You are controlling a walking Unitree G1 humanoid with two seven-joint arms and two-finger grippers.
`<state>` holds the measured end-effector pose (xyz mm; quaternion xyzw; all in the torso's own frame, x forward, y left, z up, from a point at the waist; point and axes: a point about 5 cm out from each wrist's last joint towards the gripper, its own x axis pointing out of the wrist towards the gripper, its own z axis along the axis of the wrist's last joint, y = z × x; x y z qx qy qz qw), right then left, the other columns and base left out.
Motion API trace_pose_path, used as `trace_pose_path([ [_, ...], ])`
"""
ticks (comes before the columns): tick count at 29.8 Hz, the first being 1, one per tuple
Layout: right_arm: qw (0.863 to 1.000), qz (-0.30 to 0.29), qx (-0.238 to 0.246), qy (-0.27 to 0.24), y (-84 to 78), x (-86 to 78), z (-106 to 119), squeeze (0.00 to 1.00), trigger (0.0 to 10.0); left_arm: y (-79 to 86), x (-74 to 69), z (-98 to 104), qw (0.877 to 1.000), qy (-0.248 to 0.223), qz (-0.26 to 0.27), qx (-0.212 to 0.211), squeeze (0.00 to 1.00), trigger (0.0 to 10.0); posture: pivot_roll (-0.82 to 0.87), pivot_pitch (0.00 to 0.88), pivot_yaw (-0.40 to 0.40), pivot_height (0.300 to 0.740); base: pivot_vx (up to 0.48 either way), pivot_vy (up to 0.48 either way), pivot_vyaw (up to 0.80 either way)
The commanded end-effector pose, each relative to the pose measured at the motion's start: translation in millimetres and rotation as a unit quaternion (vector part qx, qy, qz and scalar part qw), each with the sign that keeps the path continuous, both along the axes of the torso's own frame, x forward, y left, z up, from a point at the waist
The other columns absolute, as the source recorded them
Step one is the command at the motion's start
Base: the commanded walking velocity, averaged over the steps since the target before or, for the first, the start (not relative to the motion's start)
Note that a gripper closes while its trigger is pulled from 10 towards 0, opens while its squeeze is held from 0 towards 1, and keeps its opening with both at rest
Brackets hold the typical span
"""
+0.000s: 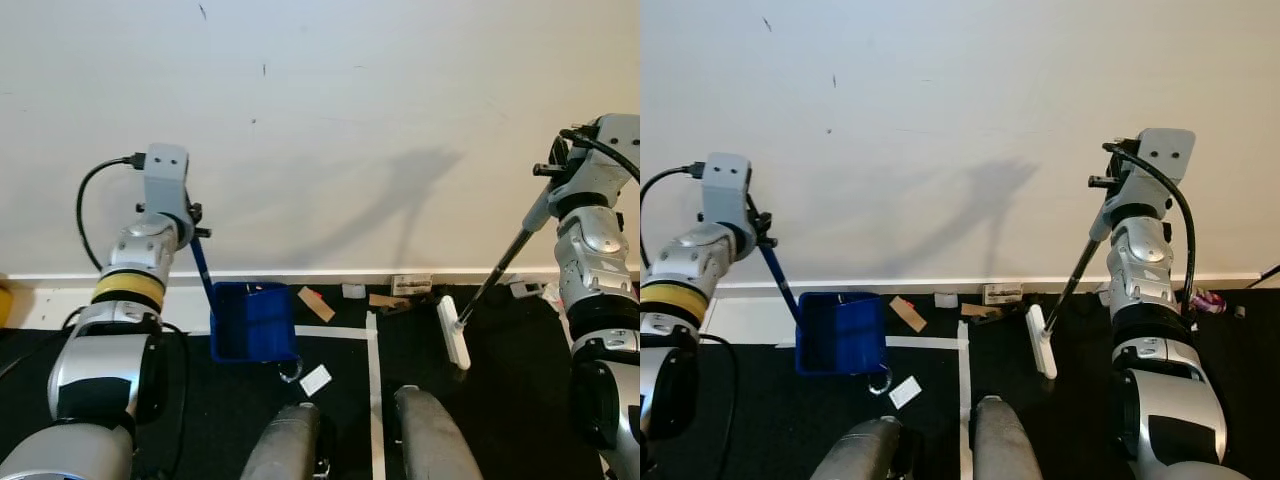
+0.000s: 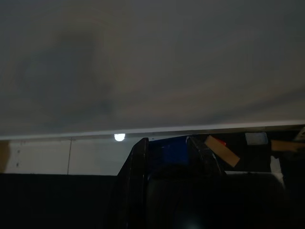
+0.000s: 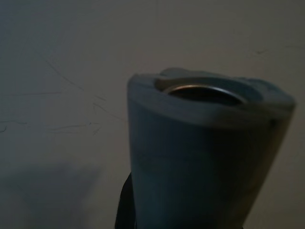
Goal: Sweep floor
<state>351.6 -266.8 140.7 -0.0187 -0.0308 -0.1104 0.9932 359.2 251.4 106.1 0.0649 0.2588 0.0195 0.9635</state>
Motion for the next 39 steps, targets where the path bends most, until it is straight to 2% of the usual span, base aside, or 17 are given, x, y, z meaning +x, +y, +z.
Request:
trace_pose_path([
  [1, 1.0, -0.001, 0.0, -0.011, 0.1, 0.4, 4.2, 0.0, 10.0, -13.0, 3.3, -1.5, 0.998, -0.002, -0.006, -0.056, 0.0, 10.0, -0.04, 0.104, 0.057, 0.74, 0.0, 0.0, 0.0],
  [5, 1.0, -0.003, 0.001, -0.01, -0.5, -1.1, 2.6, 0.0, 10.0, -20.8, 8.7, 4.3, 0.996, -0.015, -0.013, -0.084, 0.0, 10.0, -0.04, 0.106, 0.061, 0.74, 0.0, 0.0, 0.0],
  [11, 1.0, -0.005, 0.002, -0.01, -1.0, -2.3, 1.2, 0.0, 10.0, -29.6, 12.0, 7.0, 0.996, -0.022, -0.037, -0.079, 0.0, 10.0, -0.04, 0.106, 0.065, 0.74, 0.0, 0.0, 0.0],
  [17, 1.0, -0.006, 0.003, -0.011, -0.9, -2.9, 0.4, 0.0, 10.0, -48.4, 11.3, -0.1, 0.994, -0.028, -0.062, -0.086, 0.0, 10.0, -0.04, 0.108, 0.063, 0.74, 0.0, 0.0, 0.0],
  [18, 1.0, -0.006, 0.003, -0.01, -0.6, -2.8, 0.2, 0.0, 10.0, -56.9, 11.3, -2.7, 0.994, -0.032, -0.07, -0.079, 0.0, 10.0, -0.04, 0.11, 0.061, 0.74, 0.0, 0.0, 0.0],
  [21, 1.0, -0.005, 0.001, -0.01, -0.3, -2.3, 0.7, 0.0, 10.0, -62.3, 11.1, -5.5, 0.995, -0.035, -0.076, -0.055, 0.0, 10.0, -0.04, 0.114, 0.059, 0.74, 0.0, 0.0, 0.0],
  [24, 1.0, -0.003, -0.004, -0.012, -0.8, -1.8, 2.8, 0.0, 10.0, -63.0, 11.5, -5.9, 0.996, -0.04, -0.076, -0.015, 0.0, 10.0, -0.04, 0.121, 0.06, 0.74, 0.0, 0.0, 0.0],
  [26, 1.0, 0.001, -0.013, -0.013, -1.9, -1.9, 4.5, 0.0, 10.0, -62.3, 12.2, -5.3, 0.997, -0.042, -0.067, -0.01, 0.0, 10.0, -0.04, 0.125, 0.061, 0.74, 0.0, 0.0, 0.0],
  [29, 0.999, 0.012, -0.026, -0.014, -3.3, -2.7, 5.6, 0.0, 10.0, -64.8, 12.8, -5.5, 0.997, -0.046, -0.063, -0.028, 0.0, 10.0, -0.04, 0.132, 0.059, 0.74, 0.0, 0.0, 0.0],
  [31, 0.999, 0.031, -0.041, -0.013, -1.2, -2.8, 4.8, 0.0, 10.0, -71.2, 12.0, -9.4, 0.996, -0.047, -0.057, -0.059, 0.0, 10.0, -0.04, 0.139, 0.061, 0.74, 0.0, 0.0, 0.0],
  [35, 0.997, 0.049, -0.056, -0.012, 3.6, -1.9, 2.5, 0.0, 10.0, -77.2, 9.5, -15.8, 0.995, -0.034, -0.051, -0.079, 0.0, 10.0, -0.05, 0.146, 0.067, 0.74, 0.0, 0.0, 0.0],
  [39, 0.994, 0.067, -0.076, -0.038, 14.2, 2.3, 6.9, 0.0, 10.0, -87.7, 5.2, -21.6, 0.992, -0.02, -0.066, -0.106, 0.0, 10.0, -0.04, 0.172, 0.077, 0.74, 0.0, 0.0, 0.0],
])
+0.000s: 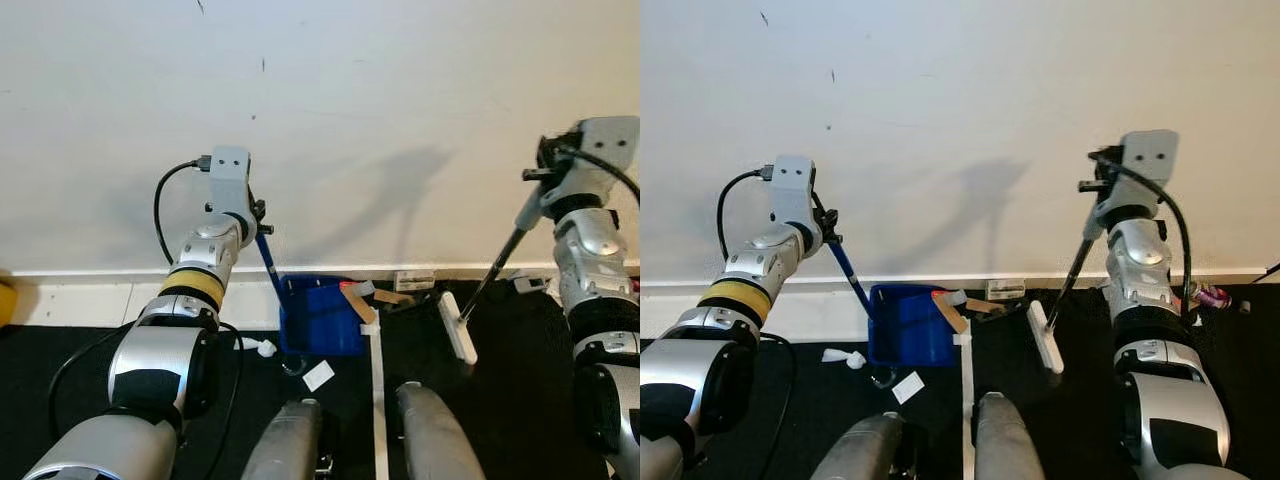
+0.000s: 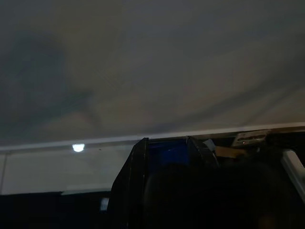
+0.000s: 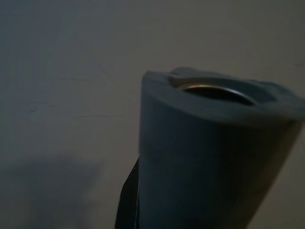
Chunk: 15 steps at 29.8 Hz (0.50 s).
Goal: Sweep floor
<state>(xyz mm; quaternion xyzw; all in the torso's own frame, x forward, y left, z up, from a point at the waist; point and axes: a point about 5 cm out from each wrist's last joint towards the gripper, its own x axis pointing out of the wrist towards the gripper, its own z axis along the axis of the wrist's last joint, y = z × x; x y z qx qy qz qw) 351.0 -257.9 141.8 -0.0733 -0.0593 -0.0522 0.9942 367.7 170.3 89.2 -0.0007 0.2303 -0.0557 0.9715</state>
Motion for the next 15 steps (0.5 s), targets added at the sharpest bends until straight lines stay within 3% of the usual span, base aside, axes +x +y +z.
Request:
trace_pose_path([
  [1, 1.0, 0.011, -0.016, -0.017, 5.3, 2.8, 5.9, 0.0, 10.0, -6.6, -3.4, -4.7, 1.0, 0.006, -0.01, -0.023, 0.0, 10.0, -0.04, 0.172, 0.077, 0.74, 0.0, 0.0, 0.0],
  [10, 0.999, -0.011, -0.032, -0.037, 15.2, 12.7, 13.0, 0.0, 10.0, -21.4, -10.2, 6.1, 0.995, -0.01, -0.077, -0.067, 0.0, 10.0, 0.04, 0.239, 0.072, 0.74, 0.0, 0.0, 0.0],
  [15, 0.997, 0.02, -0.064, -0.029, 35.4, 20.5, 11.7, 0.0, 10.0, -19.2, -23.1, 15.8, 0.992, -0.019, -0.092, -0.086, 0.0, 10.0, 0.1, 0.269, 0.071, 0.74, 0.0, 0.0, 0.0],
])
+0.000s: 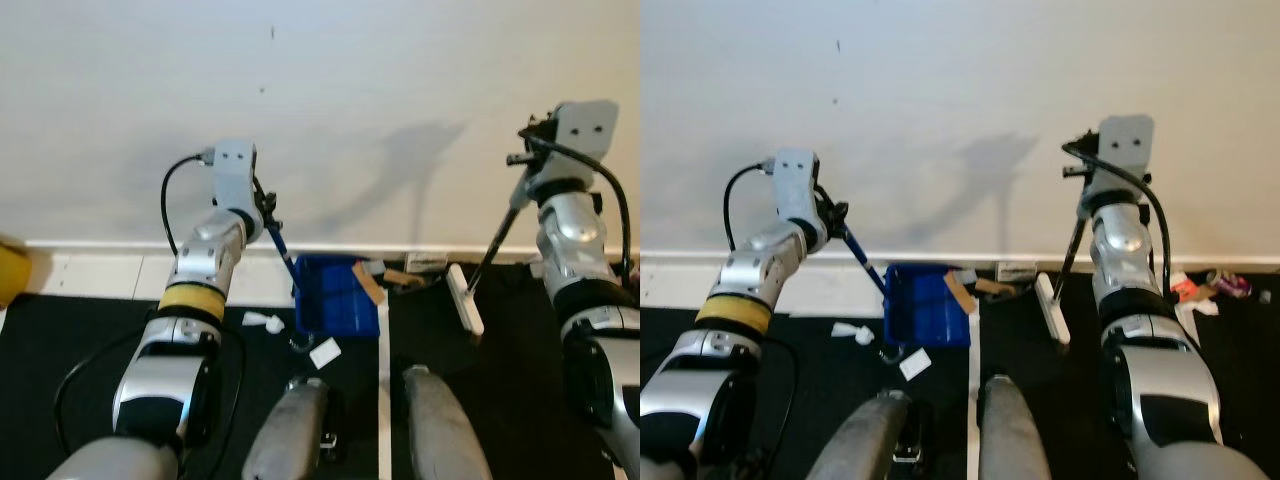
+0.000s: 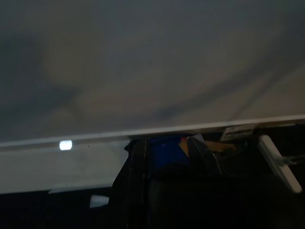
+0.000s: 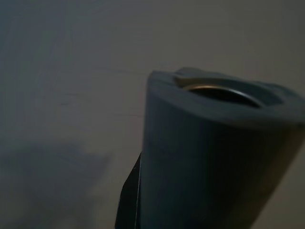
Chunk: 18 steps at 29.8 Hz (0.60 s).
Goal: Sweep floor
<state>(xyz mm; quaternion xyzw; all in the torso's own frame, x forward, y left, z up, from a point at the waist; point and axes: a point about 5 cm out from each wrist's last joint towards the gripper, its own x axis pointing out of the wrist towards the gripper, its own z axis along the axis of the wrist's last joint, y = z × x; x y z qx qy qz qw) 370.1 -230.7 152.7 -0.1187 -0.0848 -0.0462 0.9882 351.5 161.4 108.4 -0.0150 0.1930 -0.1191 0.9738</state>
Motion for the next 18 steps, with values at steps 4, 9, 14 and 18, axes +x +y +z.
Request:
trace_pose_path([
  [4, 0.999, 0.024, -0.028, 0.004, 15.7, 3.3, -2.1, 0.0, 10.0, -7.3, -12.8, -0.4, 0.998, 0.018, -0.04, -0.055, 0.0, 10.0, 0.12, 0.271, 0.069, 0.74, 0.0, 0.0, 0.0],
  [9, 0.999, 0.031, 0.001, 0.023, 24.4, 5.5, -8.4, 0.0, 10.0, -4.6, -23.2, 6.7, 0.997, 0.014, -0.046, -0.057, 0.0, 10.0, 0.15, 0.276, 0.06, 0.74, 0.0, 0.0, 0.0],
  [14, 0.995, 0.028, 0.085, 0.033, 34.6, 6.0, -16.8, 0.0, 10.0, -12.4, -34.6, 20.8, 0.995, 0.015, -0.076, -0.067, 0.0, 10.0, 0.17, 0.266, 0.058, 0.74, 0.0, 0.0, 0.0],
  [18, 0.993, 0.035, 0.11, 0.032, 41.7, 6.2, -18.8, 0.0, 10.0, -17.8, -39.4, 27.7, 0.993, 0.029, -0.093, -0.06, 0.0, 10.0, 0.18, 0.262, 0.064, 0.74, 0.0, 0.0, 0.0],
])
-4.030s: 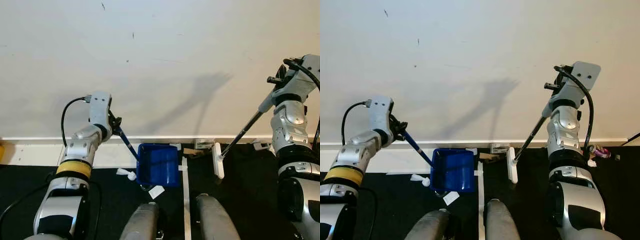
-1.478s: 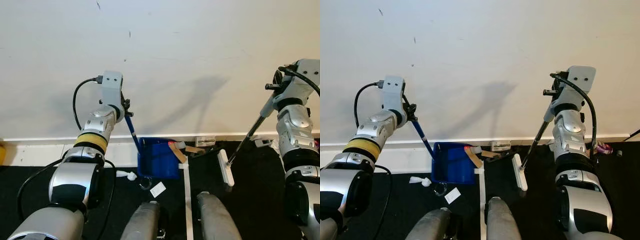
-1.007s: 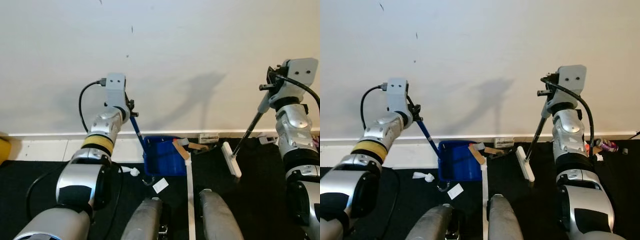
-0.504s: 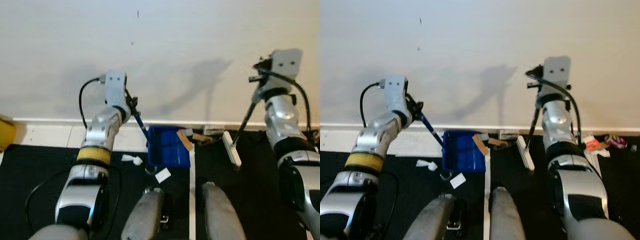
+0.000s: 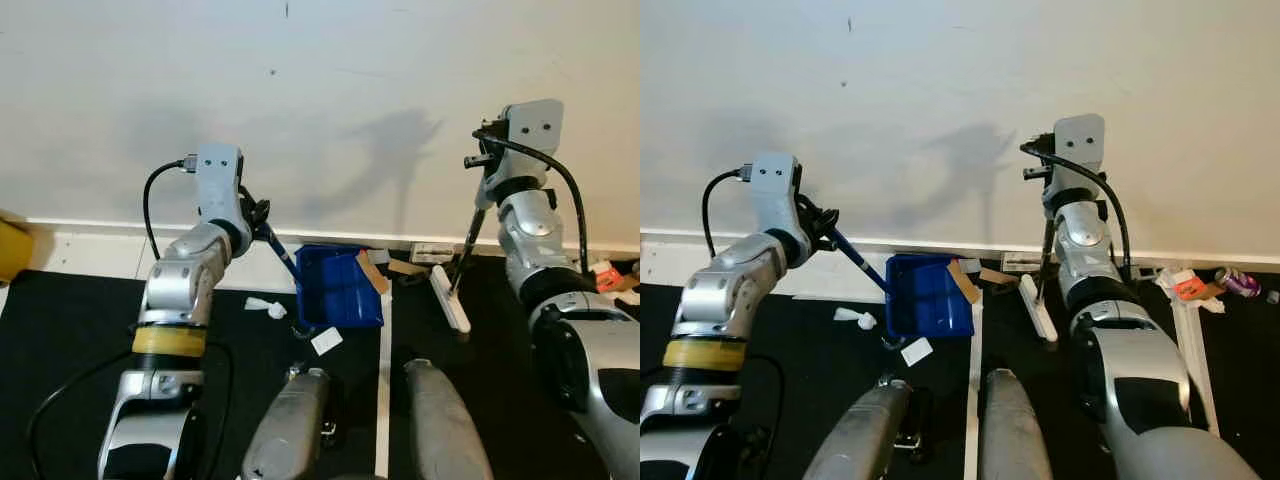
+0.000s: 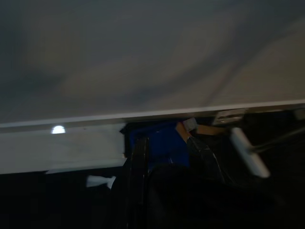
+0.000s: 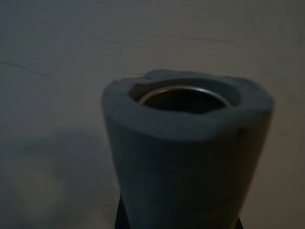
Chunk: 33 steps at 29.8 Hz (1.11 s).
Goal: Sweep floor
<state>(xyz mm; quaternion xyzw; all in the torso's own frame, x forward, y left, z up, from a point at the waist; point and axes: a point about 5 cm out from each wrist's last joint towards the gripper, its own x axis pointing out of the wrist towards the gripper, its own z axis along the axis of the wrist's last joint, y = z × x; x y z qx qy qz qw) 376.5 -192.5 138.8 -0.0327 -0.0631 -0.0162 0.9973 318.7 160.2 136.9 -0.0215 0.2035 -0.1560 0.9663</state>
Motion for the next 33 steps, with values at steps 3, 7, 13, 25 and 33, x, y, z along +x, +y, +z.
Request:
trace_pose_path([
  [3, 0.999, 0.007, 0.043, 0.011, 10.0, 0.5, -5.7, 0.0, 10.0, -21.1, -8.3, 3.6, 0.997, 0.023, -0.06, -0.045, 0.0, 10.0, 0.2, 0.254, 0.08, 0.74, 0.0, 0.0, 0.0],
  [7, 0.998, 0.017, 0.056, 0.002, 19.7, 3.7, -0.3, 0.0, 10.0, -31.5, -10.5, 7.5, 0.995, 0.026, -0.084, -0.043, 0.0, 10.0, 0.21, 0.244, 0.087, 0.74, 0.0, 0.0, 0.0],
  [13, 0.995, 0.051, 0.082, -0.003, 37.1, 10.5, 10.2, 0.0, 10.0, -46.6, -7.5, 9.2, 0.993, 0.024, -0.111, -0.011, 0.0, 10.0, 0.19, 0.226, 0.09, 0.74, 0.0, 0.0, 0.0],
  [25, 0.986, 0.125, 0.1, -0.055, 44.4, 12.9, 30.7, 0.0, 10.0, -21.5, 13.4, 7.5, 0.995, -0.033, -0.007, 0.098, 0.0, 10.0, 0.11, 0.177, 0.05, 0.74, 0.0, 0.0, 0.0],
  [33, 0.971, 0.11, 0.195, -0.086, 39.6, 14.5, 40.2, 0.0, 10.0, -35.5, 15.8, -5.4, 0.994, -0.031, -0.005, 0.104, 0.0, 10.0, 0.06, 0.157, 0.036, 0.74, 0.0, 0.0, 0.0],
])
